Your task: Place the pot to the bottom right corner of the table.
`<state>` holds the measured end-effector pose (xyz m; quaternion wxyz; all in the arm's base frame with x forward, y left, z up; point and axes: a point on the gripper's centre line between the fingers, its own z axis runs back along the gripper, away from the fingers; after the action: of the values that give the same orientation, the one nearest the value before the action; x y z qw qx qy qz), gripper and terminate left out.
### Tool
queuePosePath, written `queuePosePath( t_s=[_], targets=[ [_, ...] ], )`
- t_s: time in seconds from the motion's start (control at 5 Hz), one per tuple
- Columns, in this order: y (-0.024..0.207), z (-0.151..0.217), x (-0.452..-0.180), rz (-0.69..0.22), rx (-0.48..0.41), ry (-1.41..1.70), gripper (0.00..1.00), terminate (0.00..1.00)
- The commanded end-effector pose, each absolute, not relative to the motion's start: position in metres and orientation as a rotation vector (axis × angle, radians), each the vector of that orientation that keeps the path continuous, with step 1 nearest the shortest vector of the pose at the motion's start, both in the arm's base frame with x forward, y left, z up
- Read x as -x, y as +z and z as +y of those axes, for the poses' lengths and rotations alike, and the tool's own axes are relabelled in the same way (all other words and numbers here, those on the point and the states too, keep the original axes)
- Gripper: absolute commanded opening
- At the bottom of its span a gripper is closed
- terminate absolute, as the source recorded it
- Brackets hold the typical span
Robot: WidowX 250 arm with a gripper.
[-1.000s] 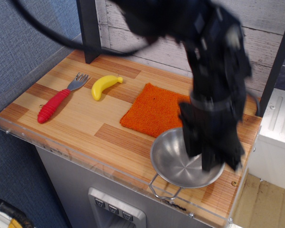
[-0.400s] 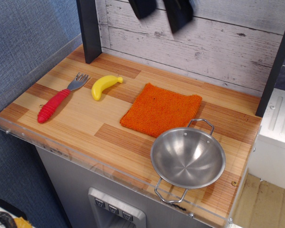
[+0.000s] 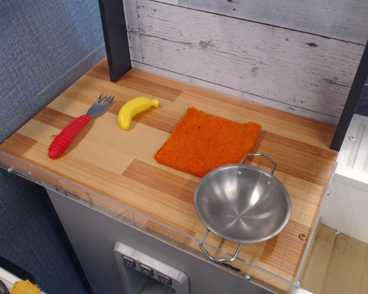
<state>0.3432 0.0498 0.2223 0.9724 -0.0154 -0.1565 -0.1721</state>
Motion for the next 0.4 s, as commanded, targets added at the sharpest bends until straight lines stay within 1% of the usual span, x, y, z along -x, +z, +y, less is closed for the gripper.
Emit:
queuePosePath(
  t_s=[0.0,0.2],
  targets=[
    [0.185,0.037,-0.339,-0.189,0.091,-0.41,1.0,0.0],
    [0.171,0.021,-0.335,-0.157,0.097,-0.44,1.0,0.0]
  ],
)
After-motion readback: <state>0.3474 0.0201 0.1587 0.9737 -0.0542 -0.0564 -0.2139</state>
